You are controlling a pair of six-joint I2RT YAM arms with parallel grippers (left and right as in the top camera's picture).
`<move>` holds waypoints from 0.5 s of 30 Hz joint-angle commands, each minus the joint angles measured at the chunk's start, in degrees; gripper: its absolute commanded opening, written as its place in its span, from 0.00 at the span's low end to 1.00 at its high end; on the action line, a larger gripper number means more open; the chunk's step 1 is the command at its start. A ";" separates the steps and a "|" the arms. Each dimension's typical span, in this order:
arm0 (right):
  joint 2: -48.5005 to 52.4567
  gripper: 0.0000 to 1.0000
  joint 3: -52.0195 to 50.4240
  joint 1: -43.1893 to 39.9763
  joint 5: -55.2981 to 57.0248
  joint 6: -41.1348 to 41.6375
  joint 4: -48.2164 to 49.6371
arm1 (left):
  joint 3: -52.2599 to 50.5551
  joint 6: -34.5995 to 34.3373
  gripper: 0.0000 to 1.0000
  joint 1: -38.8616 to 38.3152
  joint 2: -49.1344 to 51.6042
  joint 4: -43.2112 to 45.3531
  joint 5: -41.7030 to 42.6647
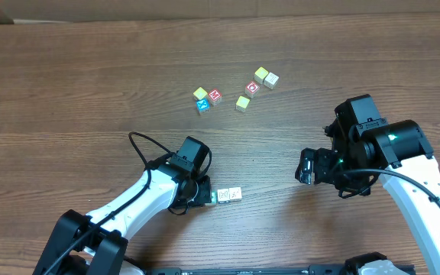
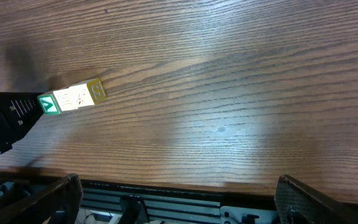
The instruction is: Flip 5 blocks
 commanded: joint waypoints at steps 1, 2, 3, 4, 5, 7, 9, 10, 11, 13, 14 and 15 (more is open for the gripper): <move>-0.57 1.00 -0.07 0.26 -0.46 0.33 0.02 | -0.87 -0.74 0.04 -0.42 0.85 0.94 0.46; -0.57 1.00 -0.07 0.26 -0.46 0.33 0.02 | -0.87 -1.18 0.04 -0.42 0.85 1.29 0.68; -0.57 1.00 -0.07 0.26 -0.46 0.33 0.00 | -0.87 -1.42 0.04 -0.42 0.85 1.62 0.90; -0.57 1.00 -0.07 0.26 -0.46 0.33 0.00 | -0.87 -1.79 0.04 -0.42 0.85 1.84 1.09; -0.57 1.00 -0.07 0.26 -0.46 0.33 -0.02 | -0.87 -2.34 0.04 -0.42 0.85 2.05 1.11; -0.57 1.00 -0.07 0.26 -0.46 0.33 -0.09 | -0.87 -2.51 0.04 -0.42 0.85 2.16 1.09; -0.57 1.00 -0.07 0.26 -0.46 0.33 -0.17 | -0.87 -2.54 0.04 -0.42 0.85 2.12 1.11; -0.57 1.00 -0.07 0.26 -0.46 0.33 -0.20 | -0.87 -2.95 0.04 -0.42 0.85 2.05 1.09; -0.57 1.00 -0.07 0.26 -0.46 0.33 -0.20 | -0.87 -3.85 0.04 -0.42 0.85 1.90 1.07; -0.57 1.00 -0.07 0.26 -0.46 0.33 -0.20 | -0.87 -5.01 0.04 -0.42 0.85 1.95 1.09; -0.57 1.00 -0.07 0.26 -0.46 0.33 -0.20 | -0.87 -5.66 0.04 -0.42 0.85 1.97 1.07; -0.57 1.00 -0.07 0.26 -0.46 0.33 -0.20 | -0.87 -5.97 0.04 -0.42 0.85 1.97 0.92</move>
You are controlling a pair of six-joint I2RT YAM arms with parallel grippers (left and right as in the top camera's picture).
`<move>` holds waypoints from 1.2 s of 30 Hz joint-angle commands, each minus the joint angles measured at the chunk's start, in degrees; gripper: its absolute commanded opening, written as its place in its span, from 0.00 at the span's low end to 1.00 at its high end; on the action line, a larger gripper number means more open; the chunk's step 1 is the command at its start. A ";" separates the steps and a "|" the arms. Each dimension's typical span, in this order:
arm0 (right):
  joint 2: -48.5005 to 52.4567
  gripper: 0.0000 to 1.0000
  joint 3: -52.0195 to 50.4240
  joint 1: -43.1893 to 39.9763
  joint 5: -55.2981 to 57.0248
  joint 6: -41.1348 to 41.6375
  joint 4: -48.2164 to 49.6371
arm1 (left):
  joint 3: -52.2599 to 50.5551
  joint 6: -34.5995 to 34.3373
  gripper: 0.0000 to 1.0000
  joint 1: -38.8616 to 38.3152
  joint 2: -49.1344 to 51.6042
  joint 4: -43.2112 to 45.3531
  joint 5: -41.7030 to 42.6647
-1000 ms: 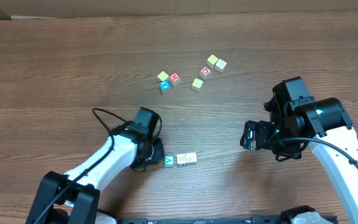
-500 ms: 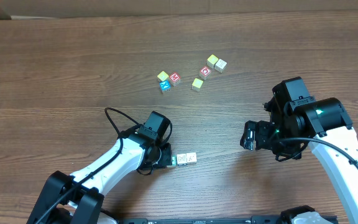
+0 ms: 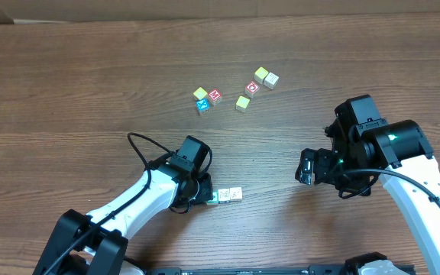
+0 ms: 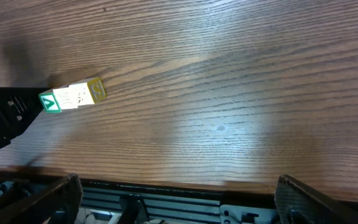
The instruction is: Flip 5 blocks
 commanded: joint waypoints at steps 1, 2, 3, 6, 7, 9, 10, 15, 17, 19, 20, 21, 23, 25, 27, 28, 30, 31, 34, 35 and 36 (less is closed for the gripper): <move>-0.57 1.00 -0.07 0.26 -0.48 0.31 0.07 | -0.72 -2.67 0.04 -0.39 0.79 0.00 0.39; -0.57 1.00 -0.07 0.26 -0.48 0.31 0.04 | -0.72 -2.69 0.04 -0.35 0.79 -0.26 0.07; -0.57 1.00 -0.07 0.26 -0.48 0.31 -0.04 | -0.72 -3.21 0.04 -0.35 0.79 -0.66 -0.61; -0.57 1.00 -0.07 0.26 -0.46 0.28 -0.22 | -0.72 -4.15 0.04 -0.37 0.74 -2.78 -1.73; -0.57 1.00 -0.07 0.26 -0.46 0.28 -0.24 | -0.72 -4.15 0.04 -0.46 0.66 -3.45 -1.92; -0.57 1.00 -0.07 0.26 -0.46 0.28 -0.26 | -0.72 -4.13 0.04 -0.94 0.24 -5.20 -2.51; -0.57 1.00 -0.07 0.26 -0.46 0.28 -0.26 | -0.72 -4.15 0.04 -1.27 -0.13 -6.58 -3.19; -0.57 1.00 -0.07 0.26 -0.46 0.28 0.17 | -0.72 -4.20 0.04 -2.43 -1.11 -11.08 -3.13; -0.57 1.00 -0.07 0.26 -0.46 0.28 0.39 | -0.72 -5.01 0.04 -3.82 -1.11 -11.85 -2.34; -0.57 1.00 -0.07 0.26 -0.46 0.28 0.39 | -0.72 -6.69 0.04 -5.77 -1.11 -11.89 -2.01; -0.57 1.00 -0.07 0.26 -0.46 0.28 0.39 | -0.72 -7.50 0.04 -6.64 -1.11 -11.67 -1.90; -0.57 1.00 -0.07 0.26 -0.46 0.28 0.39 | -0.72 -8.52 0.04 -7.72 -1.11 -11.23 -1.77; -0.57 1.00 -0.07 0.26 -0.46 0.28 0.52 | -0.72 -9.64 0.04 -9.79 -1.11 -9.75 -1.11; -0.57 1.00 -0.07 0.26 -0.46 0.28 0.52 | -0.74 -11.06 0.04 -11.54 -1.11 -8.28 -1.18; -0.57 1.00 -0.07 0.26 -0.46 0.28 0.48 | -0.72 -11.93 0.04 -12.39 -1.11 -7.45 -1.73; -0.57 1.00 -0.04 0.26 -0.46 0.28 0.39 | -0.72 -12.57 0.04 -12.59 -1.11 -7.23 -2.25; -0.57 1.00 -0.07 0.26 -0.46 0.28 0.22 | -0.72 -12.74 0.04 -12.63 -1.09 -6.75 -2.99; -0.57 1.00 -0.07 0.26 -0.46 0.28 0.15 | -0.72 -12.74 0.04 -12.63 -1.09 -6.45 -3.26; -0.57 1.00 -0.07 0.26 -0.46 0.28 0.09 | -0.74 -12.72 0.04 -12.63 -1.09 -5.09 -4.17; -0.57 1.00 -0.07 0.26 -0.48 0.28 0.09 | -0.72 -12.72 0.04 -12.63 -1.09 -4.72 -4.48; -0.57 1.00 -0.07 0.26 -0.46 0.28 0.09 | -0.74 -12.72 0.04 -12.63 -1.09 -4.26 -5.01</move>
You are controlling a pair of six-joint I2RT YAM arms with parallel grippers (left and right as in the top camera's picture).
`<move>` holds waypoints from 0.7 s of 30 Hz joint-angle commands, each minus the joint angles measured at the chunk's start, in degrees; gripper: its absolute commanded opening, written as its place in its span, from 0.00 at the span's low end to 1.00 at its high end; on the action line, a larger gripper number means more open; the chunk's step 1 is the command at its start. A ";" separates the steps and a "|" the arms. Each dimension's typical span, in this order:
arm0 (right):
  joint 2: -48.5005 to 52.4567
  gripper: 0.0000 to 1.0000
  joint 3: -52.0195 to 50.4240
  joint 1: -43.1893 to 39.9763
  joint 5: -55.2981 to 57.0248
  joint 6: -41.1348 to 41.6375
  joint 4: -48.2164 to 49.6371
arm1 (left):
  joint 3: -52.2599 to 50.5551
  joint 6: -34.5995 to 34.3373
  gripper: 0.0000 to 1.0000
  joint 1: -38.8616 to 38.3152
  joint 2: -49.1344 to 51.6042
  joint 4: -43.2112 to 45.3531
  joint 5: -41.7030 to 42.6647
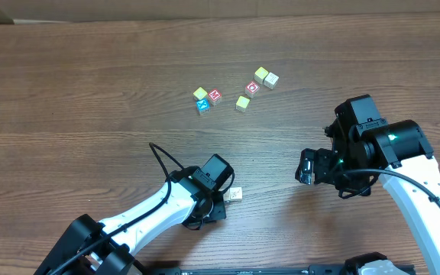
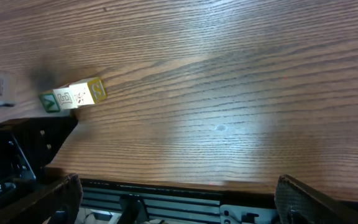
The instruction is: Flip 5 blocks
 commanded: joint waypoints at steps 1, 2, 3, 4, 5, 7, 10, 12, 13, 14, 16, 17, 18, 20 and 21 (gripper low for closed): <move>-0.57 1.00 -0.07 0.26 -0.48 0.28 0.13 | -0.74 -1.44 0.04 -0.26 -0.42 1.25 -3.23; -0.57 1.00 -0.07 0.26 -0.48 0.28 0.13 | -0.74 -1.42 0.04 -0.26 -0.42 1.60 -3.43; -0.57 1.00 -0.07 0.26 -0.48 0.28 0.13 | -0.72 -1.42 0.04 -0.26 -0.39 1.88 -3.48; -0.57 1.00 -0.07 0.26 -0.48 0.28 0.11 | -0.72 -1.42 0.04 -0.26 -0.31 2.14 -3.54; -0.57 1.00 -0.07 0.26 -0.48 0.28 0.09 | -0.74 -1.42 0.04 -0.26 -0.22 2.27 -3.69; -0.57 1.00 -0.07 0.26 -0.48 0.28 0.00 | -0.74 -1.44 0.04 -0.26 -0.22 2.25 -4.20; -0.57 1.00 -0.07 0.26 -0.48 0.28 -0.07 | -0.72 -1.44 0.04 -0.26 -0.22 2.27 -4.85; -0.57 1.00 -0.07 0.26 -0.48 0.28 -0.09 | -0.72 -1.44 0.04 -0.26 -0.22 2.27 -4.68; -0.57 1.00 -0.07 0.26 -0.48 0.28 -0.11 | -0.74 -1.42 0.04 -0.26 -0.22 2.25 -4.68; -0.57 1.00 -0.07 0.26 -0.48 0.28 -0.11 | -0.74 -1.42 0.04 -0.26 -0.22 2.25 -4.48; -0.57 1.00 -0.07 0.26 -0.48 0.28 -0.09 | -0.74 -1.20 0.04 -0.28 -0.22 2.25 -4.00; -0.57 1.00 -0.07 0.26 -0.48 0.28 -0.07 | -0.72 -0.79 0.04 -0.28 -0.22 2.27 -3.54; -0.57 1.00 -0.07 0.26 -0.48 0.28 -0.07 | -0.72 -0.52 0.04 -0.33 -0.22 2.29 -2.84; -0.57 1.00 -0.07 0.26 -0.46 0.28 -0.07 | -0.72 -0.02 0.04 -0.48 -0.37 2.25 -1.38; -0.57 1.00 -0.07 0.26 -0.46 0.28 -0.07 | -0.72 0.33 0.04 -0.61 -0.59 1.92 -1.22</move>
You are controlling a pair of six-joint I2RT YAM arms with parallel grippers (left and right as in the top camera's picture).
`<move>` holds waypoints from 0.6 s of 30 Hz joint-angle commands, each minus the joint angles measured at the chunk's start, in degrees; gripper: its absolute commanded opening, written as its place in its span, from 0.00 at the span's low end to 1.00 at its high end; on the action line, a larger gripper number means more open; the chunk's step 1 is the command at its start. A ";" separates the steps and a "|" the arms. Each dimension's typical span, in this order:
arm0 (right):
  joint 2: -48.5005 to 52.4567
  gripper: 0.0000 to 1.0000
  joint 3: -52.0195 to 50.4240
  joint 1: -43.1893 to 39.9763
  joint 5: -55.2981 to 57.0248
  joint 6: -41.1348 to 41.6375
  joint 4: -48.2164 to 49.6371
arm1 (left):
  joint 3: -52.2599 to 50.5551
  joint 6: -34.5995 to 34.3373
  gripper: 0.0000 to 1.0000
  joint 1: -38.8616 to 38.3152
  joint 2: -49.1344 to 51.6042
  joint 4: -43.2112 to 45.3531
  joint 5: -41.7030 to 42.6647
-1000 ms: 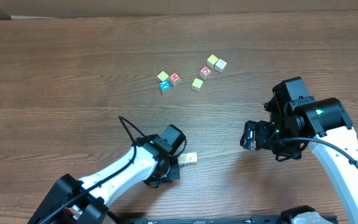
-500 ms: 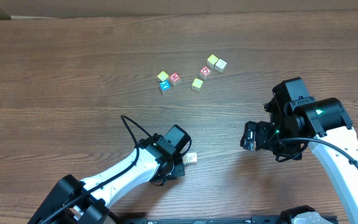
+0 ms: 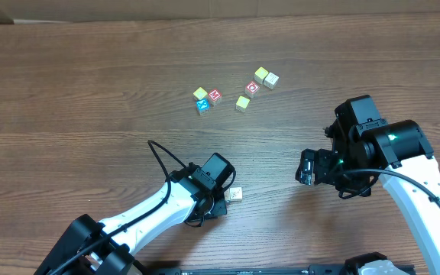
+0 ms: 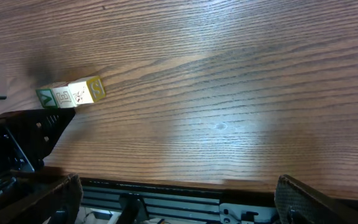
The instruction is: Flip 5 blocks
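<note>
Two small blocks lie side by side near the table's front: a pale one point(image 3: 235, 194) and a green-faced one point(image 4: 45, 98), which the overhead view hides under my left arm. The pale one shows an S face point(image 4: 93, 90). My left gripper point(image 3: 220, 198) hangs close over them, and its dark fingers point(image 4: 39, 127) reach up to the green block. Whether they are open or shut does not show. My right gripper point(image 4: 179, 202) stands open and empty, well to the right point(image 3: 305, 166).
Several more letter blocks sit in a loose cluster at the back middle, among them a red M block point(image 3: 215, 95), a blue one point(image 3: 202, 106) and a red O block point(image 3: 253, 87). A black cable point(image 3: 159, 156) loops off the left arm.
The left gripper has shifted slightly. In the right wrist view the green block's face shows more fully than before. The right arm has not moved.
At first my left gripper lay to the left of the two-block row, its tip at the green block, and it stayed there half a second later. Then the left arm stood further right with its wrist over the blocks. It remains there now.
</note>
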 commanded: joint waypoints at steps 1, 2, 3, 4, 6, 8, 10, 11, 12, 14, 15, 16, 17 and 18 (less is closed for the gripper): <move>-0.57 1.00 -0.07 0.28 -0.46 0.33 0.15 | -0.72 1.14 0.04 -0.79 -0.92 -0.76 0.92; -0.57 1.00 -0.07 0.28 -0.46 0.33 0.13 | -0.72 1.16 0.04 -1.05 -1.55 -1.40 0.70; -0.57 1.00 -0.07 0.28 -0.46 0.33 0.15 | -0.72 1.68 0.04 -1.22 -2.29 -1.53 0.61; -0.57 1.00 -0.07 0.28 -0.46 0.33 0.22 | -0.72 2.32 0.04 -1.33 -2.93 -1.49 0.79; -0.57 1.00 -0.07 0.28 -0.48 0.33 0.57 | -0.72 3.61 0.04 -1.53 -4.28 -1.31 1.14; -0.57 1.00 -0.07 0.28 -0.48 0.35 0.79 | -0.72 5.20 0.04 -1.55 -4.83 -0.70 2.95; -0.57 1.00 -0.07 0.28 -0.48 0.87 0.85 | -0.72 5.68 0.04 -1.55 -4.72 -0.37 3.96; -0.57 1.00 -0.07 0.28 -0.48 1.01 0.83 | -0.72 5.66 0.04 -1.55 -4.72 -0.37 3.80; -0.57 1.00 -0.07 0.28 -0.48 0.98 0.81 | -0.72 5.66 0.04 -1.55 -4.72 -0.28 3.80; -0.57 1.00 -0.07 0.28 -0.48 0.98 0.76 | -0.72 5.64 0.04 -1.55 -4.72 0.09 3.82; -0.57 1.00 -0.07 0.28 -0.48 0.98 0.76 | -0.72 5.66 0.04 -1.55 -4.70 0.31 3.85; -0.57 1.00 -0.07 0.28 -0.48 0.98 0.74 | -0.72 5.66 0.04 -1.55 -4.68 0.52 3.85; -0.57 1.00 -0.07 0.28 -0.48 0.98 0.72 | -0.72 5.66 0.04 -1.55 -4.68 0.74 3.89; -0.57 1.00 -0.07 0.28 -0.48 0.98 0.72 | -0.72 5.66 0.04 -1.55 -4.66 0.96 3.98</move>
